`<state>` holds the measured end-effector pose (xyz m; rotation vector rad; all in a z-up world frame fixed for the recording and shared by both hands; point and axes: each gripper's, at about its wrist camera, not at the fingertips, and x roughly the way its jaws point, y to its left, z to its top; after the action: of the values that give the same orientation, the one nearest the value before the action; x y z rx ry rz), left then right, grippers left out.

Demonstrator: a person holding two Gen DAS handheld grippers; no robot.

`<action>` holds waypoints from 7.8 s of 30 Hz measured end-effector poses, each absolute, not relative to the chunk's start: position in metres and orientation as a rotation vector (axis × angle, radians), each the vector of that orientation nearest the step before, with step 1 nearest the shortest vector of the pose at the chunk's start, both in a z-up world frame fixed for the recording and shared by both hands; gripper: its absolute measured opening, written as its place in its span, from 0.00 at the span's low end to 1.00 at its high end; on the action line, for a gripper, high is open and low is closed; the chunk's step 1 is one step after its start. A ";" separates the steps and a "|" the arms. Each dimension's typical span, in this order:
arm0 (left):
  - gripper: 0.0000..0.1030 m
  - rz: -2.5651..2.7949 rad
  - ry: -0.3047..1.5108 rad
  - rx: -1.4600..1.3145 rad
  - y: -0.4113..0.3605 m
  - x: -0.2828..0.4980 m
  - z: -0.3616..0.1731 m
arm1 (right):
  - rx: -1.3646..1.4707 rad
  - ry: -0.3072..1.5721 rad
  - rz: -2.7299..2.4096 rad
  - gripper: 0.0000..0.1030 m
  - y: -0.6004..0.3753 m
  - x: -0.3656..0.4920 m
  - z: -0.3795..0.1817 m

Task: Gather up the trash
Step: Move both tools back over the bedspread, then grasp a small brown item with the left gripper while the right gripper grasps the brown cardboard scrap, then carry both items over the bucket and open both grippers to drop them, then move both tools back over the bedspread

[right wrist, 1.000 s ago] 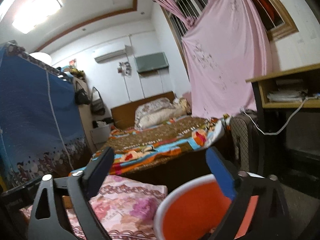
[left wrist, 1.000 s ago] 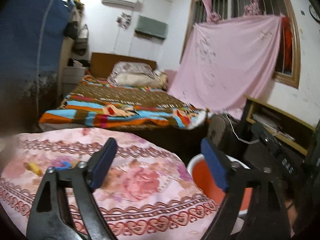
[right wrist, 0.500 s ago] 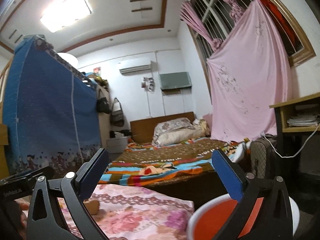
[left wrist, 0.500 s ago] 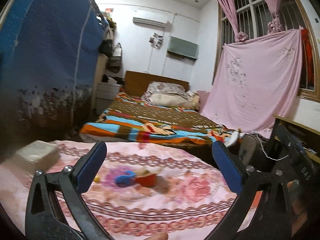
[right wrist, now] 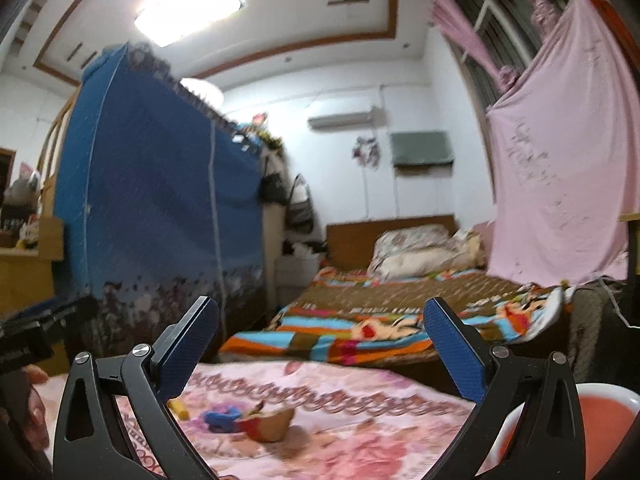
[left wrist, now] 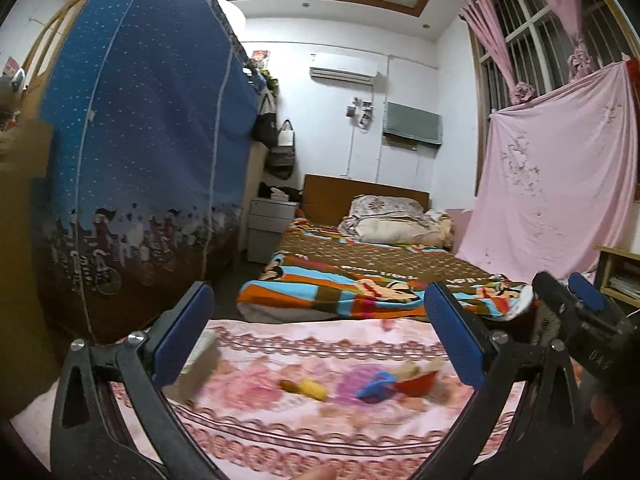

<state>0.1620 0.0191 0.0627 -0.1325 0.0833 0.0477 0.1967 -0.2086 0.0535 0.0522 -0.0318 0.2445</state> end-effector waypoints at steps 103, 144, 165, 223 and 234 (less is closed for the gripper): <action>0.00 -0.272 0.200 -0.076 -0.033 0.188 0.068 | 0.059 0.045 0.363 0.25 -0.216 0.195 0.046; 0.00 -0.733 0.389 -0.029 -0.228 0.200 0.059 | 0.334 0.234 -0.054 0.33 -0.409 0.192 0.036; 0.11 -0.798 0.555 -0.073 -0.258 0.218 0.039 | 0.386 0.292 -0.130 0.49 -0.429 0.193 0.027; 0.89 -0.030 0.150 -0.148 -0.014 0.176 0.067 | 0.085 -0.117 0.168 1.00 -0.240 0.171 0.058; 0.89 0.050 0.105 -0.127 0.029 0.174 0.061 | 0.025 -0.090 0.260 1.00 -0.197 0.193 0.052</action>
<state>0.1743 0.0293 0.0608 -0.1267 0.1054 0.0497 0.1926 -0.1971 0.0523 0.0249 -0.0896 0.2601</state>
